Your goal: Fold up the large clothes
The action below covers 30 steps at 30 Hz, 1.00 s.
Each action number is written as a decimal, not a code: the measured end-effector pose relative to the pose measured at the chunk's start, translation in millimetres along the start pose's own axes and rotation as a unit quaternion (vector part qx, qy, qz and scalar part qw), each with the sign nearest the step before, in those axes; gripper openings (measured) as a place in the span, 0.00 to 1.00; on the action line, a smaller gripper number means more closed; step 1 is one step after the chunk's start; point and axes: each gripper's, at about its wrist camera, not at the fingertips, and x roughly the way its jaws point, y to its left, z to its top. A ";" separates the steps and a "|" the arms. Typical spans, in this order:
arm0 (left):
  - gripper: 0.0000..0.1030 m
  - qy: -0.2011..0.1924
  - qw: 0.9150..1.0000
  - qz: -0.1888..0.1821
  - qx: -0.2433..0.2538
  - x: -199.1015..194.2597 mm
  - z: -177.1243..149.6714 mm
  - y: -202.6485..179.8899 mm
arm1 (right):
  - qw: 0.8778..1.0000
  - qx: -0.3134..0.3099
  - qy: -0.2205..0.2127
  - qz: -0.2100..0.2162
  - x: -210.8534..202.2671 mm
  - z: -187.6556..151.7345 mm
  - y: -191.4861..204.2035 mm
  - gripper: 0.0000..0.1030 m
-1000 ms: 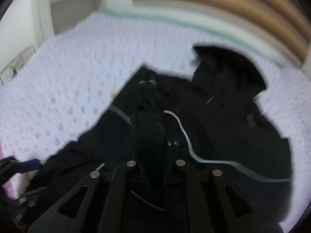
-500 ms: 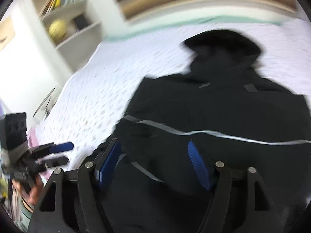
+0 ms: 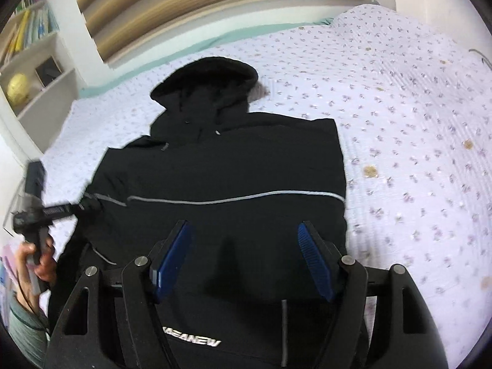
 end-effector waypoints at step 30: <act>0.68 -0.038 0.998 0.034 0.031 11.1 5.2 -3.3 | 0.990 -0.042 0.029 -0.130 107.4 21.5 49.6 0.80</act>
